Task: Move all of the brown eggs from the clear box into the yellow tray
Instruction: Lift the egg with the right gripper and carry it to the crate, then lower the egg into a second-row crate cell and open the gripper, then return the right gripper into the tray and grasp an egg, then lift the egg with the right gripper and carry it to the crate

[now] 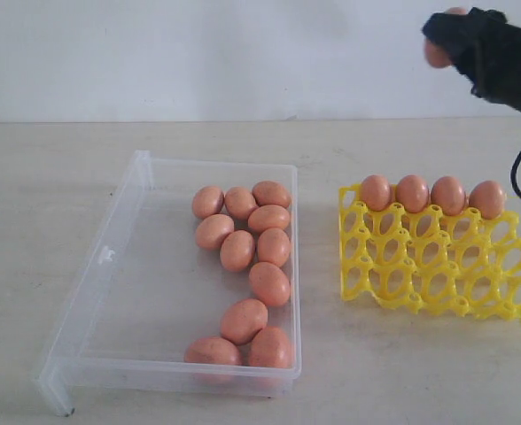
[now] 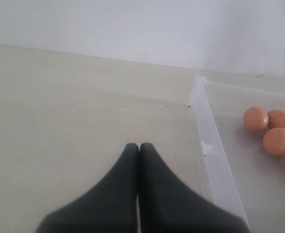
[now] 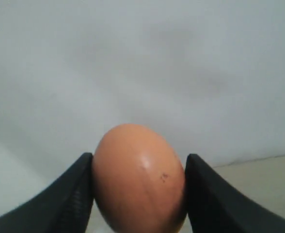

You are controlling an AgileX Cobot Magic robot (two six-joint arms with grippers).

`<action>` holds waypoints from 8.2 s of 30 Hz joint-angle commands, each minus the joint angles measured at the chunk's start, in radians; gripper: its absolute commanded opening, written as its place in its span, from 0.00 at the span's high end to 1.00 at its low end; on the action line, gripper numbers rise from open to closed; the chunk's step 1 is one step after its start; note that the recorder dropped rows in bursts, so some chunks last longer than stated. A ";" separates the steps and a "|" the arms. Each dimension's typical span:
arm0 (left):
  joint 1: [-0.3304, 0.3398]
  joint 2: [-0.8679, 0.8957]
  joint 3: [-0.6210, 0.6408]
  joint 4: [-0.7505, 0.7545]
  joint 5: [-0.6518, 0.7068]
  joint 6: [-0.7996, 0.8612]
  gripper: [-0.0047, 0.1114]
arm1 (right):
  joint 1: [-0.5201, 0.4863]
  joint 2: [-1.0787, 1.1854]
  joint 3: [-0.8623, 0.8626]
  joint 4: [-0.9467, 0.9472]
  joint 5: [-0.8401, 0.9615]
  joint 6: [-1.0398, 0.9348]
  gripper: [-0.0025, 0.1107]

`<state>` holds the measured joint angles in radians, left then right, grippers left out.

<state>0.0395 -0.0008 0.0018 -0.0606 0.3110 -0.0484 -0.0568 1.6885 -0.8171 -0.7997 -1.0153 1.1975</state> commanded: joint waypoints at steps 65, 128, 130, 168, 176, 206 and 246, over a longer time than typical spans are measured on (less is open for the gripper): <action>-0.003 0.001 -0.002 -0.002 -0.008 0.000 1.00 | 0.114 0.173 -0.032 -0.437 0.418 -0.202 0.71; -0.003 0.001 -0.002 -0.002 -0.007 0.000 1.00 | 0.953 -0.003 -0.470 -0.191 1.838 -0.673 0.98; -0.003 0.001 -0.002 -0.002 -0.007 0.000 1.00 | 0.920 0.073 -0.643 0.296 1.997 -1.024 0.98; -0.017 0.001 -0.002 -0.002 -0.007 0.000 1.00 | 0.892 0.534 -0.929 0.576 2.182 -0.993 0.44; -0.017 0.001 -0.002 -0.002 -0.007 0.000 1.00 | 0.892 0.554 -0.929 0.578 2.161 -0.948 0.44; -0.017 0.001 -0.002 -0.002 -0.007 0.000 1.00 | 0.892 0.443 -1.020 0.610 1.903 -0.919 0.98; -0.017 0.001 -0.002 -0.002 -0.007 0.000 1.00 | -0.215 0.023 0.036 -0.601 -0.072 0.156 0.98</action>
<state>0.0283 -0.0008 0.0018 -0.0606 0.3110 -0.0484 -0.3023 1.7165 -0.8047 -1.3503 -1.1772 1.4045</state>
